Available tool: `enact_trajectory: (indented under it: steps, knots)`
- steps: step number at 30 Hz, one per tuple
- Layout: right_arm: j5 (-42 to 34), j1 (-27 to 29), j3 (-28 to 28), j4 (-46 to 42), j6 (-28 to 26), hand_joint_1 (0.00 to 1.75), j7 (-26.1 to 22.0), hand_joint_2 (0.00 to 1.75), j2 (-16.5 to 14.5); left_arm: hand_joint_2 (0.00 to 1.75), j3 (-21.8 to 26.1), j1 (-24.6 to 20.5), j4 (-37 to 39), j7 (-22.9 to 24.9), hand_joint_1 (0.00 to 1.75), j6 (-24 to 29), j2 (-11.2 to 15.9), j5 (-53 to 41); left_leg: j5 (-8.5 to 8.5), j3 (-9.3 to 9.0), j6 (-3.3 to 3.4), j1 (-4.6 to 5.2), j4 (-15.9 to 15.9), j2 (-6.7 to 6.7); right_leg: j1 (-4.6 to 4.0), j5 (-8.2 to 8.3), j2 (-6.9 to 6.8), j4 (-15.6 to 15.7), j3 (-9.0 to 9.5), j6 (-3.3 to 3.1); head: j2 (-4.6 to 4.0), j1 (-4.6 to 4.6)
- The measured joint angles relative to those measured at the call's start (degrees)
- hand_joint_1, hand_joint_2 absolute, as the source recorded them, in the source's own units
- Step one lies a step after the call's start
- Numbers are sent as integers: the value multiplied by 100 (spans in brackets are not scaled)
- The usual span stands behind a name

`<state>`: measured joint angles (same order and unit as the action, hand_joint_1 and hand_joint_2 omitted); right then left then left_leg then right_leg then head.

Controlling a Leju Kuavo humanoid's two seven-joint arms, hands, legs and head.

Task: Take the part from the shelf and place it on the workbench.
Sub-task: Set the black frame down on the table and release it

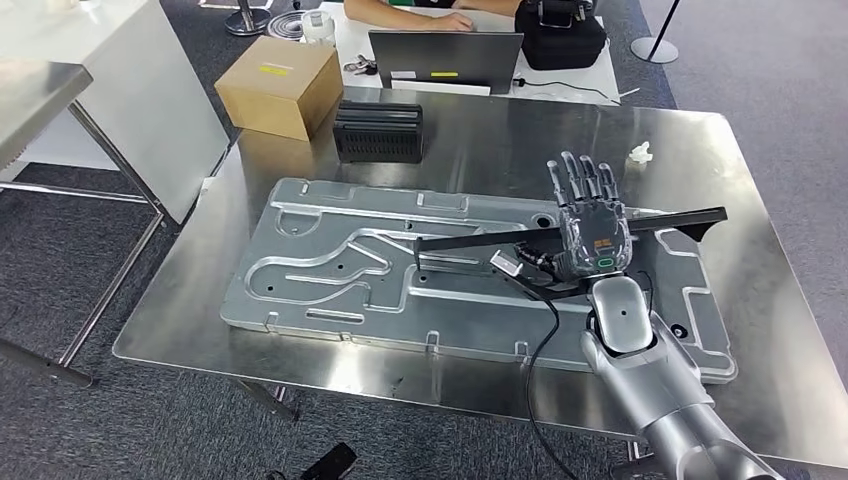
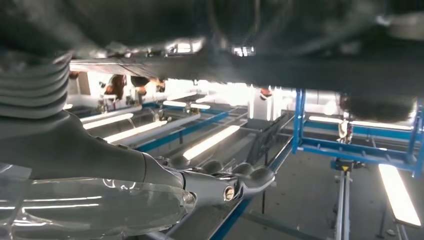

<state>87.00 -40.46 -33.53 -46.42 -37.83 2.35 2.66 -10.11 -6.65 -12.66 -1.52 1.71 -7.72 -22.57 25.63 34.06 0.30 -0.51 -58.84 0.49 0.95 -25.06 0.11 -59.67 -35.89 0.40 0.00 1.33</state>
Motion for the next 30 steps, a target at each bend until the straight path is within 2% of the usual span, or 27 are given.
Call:
enact_trajectory:
  steps: [2, 5, 6, 7, 8, 10, 11, 12, 15, 17, 18, 20, 21, 22, 23, 25, 26, 27, 28, 30]
  knots:
    - [-15, -7, 0, -12, 1, 0, -11, 0, 3, 0, 13, 1, 0, -5, 0, 2, 0, 6, 172, 102, -54, -15, -240, -6, 14, 14, 0, 25, 14, -83, 0, -2]
    - [-45, 3, 0, -25, 7, 0, -33, 0, 4, 0, 24, 9, 1, -9, 0, 10, 0, 15, 674, 593, -94, -21, -1289, -13, 1, 12, 0, 30, 16, -140, 0, -9]
    - [-56, 10, 0, -25, 13, 0, -39, 0, 4, 0, 27, 17, 1, -9, 0, 13, 0, 19, 734, 720, -96, -21, -1542, -13, -8, 9, 3, 27, 16, -144, 0, -9]
    - [-67, 14, 0, -26, 21, 0, -47, 0, 5, 0, 33, 24, 2, -11, 0, 16, 0, 24, 684, 754, -88, -21, -1589, -13, -16, 6, 7, 22, 18, -147, 0, -9]
    - [-78, 15, 0, -28, 33, 0, -56, 0, 5, 0, 42, 28, 2, -18, 0, 19, 0, 29, 529, 675, -70, -19, -1405, -14, -22, 2, 13, 17, 22, -147, 0, -10]
    - [-95, 8, 0, -42, 60, 0, -78, 0, 5, 0, 67, 26, 2, -37, 0, 17, 0, 36, 146, 332, -8, -8, -665, -24, -33, -9, 25, 2, 28, -134, 0, -9]
    - [-102, 3, 0, -53, 75, 0, -88, 0, 5, 0, 80, 21, 2, -44, 0, 16, -1, 37, 33, 179, 19, 4, -335, -30, -43, -14, 31, -8, 22, -118, 0, -8]
    - [-109, -2, 0, -65, 93, 0, -102, 0, 6, 0, 93, 19, 2, -45, 0, 12, -3, 37, -13, 89, 40, 18, -133, -37, -49, -14, 34, -15, 12, -95, 0, -6]
    - [-143, -16, -1, -81, 150, 0, -149, 0, 8, 0, 132, 20, 2, -31, 0, -1, -9, 38, -28, 48, 87, 25, -9, -38, -49, -1, 38, 1, -4, -5, 0, -6]
    - [-171, -45, -1, -81, 168, 0, -160, 0, 19, 0, 156, 13, 2, -25, 0, -2, -17, 39, -69, 25, 148, -3, 47, -29, -40, -127, 31, -160, -73, 57, 0, -1]
    - [-185, -61, 0, -81, 165, 0, -156, 0, 27, 0, 166, 7, 2, -23, 0, -1, -22, 39, -85, 16, 174, -16, 69, -22, -33, -271, 26, -401, -183, 83, 0, 2]
    - [-195, -66, 0, -81, 143, 0, -143, 0, 41, 0, 179, 4, 2, -22, 0, -2, -26, 35, -89, 20, 199, -12, 71, -13, -17, -614, 21, -1131, -521, 125, 0, 3]
    - [-195, -58, 0, -81, 134, 0, -132, 0, 51, 0, 183, 6, 2, -22, 0, -3, -26, 33, -87, 22, 201, -12, 67, -11, -9, -702, 19, -1424, -663, 140, 0, 3]
    - [-194, -53, 0, -81, 128, 0, -125, 0, 63, 0, 186, 8, 2, -23, 0, -6, -27, 30, -83, 22, 201, -13, 60, -12, 1, -685, 18, -1543, -726, 152, 0, 3]
    - [-193, -58, 0, -81, 127, 0, -119, 0, 77, 0, 189, 10, 2, -23, 0, -10, -28, 26, -76, 21, 196, -14, 50, -15, 14, -555, 17, -1423, -673, 158, 0, 4]
    - [-180, -97, 0, -81, 143, 0, -131, 0, 103, 0, 196, 7, 2, -26, 0, -27, -32, 14, -52, 20, 165, -17, 20, -20, 38, -181, 2, -709, -337, 159, 0, 4]
    - [-173, -126, 0, -80, 149, 0, -135, 0, 114, 0, 203, 2, 2, -28, 0, -38, -32, 2, -36, 31, 140, -7, -7, -23, 32, -61, -5, -363, -175, 147, 0, 4]
    - [-179, -157, 1, -74, 148, 0, -121, 0, 136, 0, 209, -1, 2, -32, 0, -49, -32, -8, -28, 44, 112, 4, -22, -24, 23, -13, -10, -149, -80, 126, 0, 1]
    - [-203, -193, 9, -62, 139, 0, -91, 0, 173, 0, 217, 0, 2, -35, 0, -56, -31, -19, -27, 58, 85, 16, -30, -26, 8, -21, -9, -64, -48, 100, 0, -2]
    - [-307, -290, 73, -26, 119, 0, -49, 0, 273, 0, 234, 6, 3, -32, 0, -56, -30, -33, -31, 70, 33, 26, -26, -28, 0, -11, -5, -53, -56, 33, 0, -7]
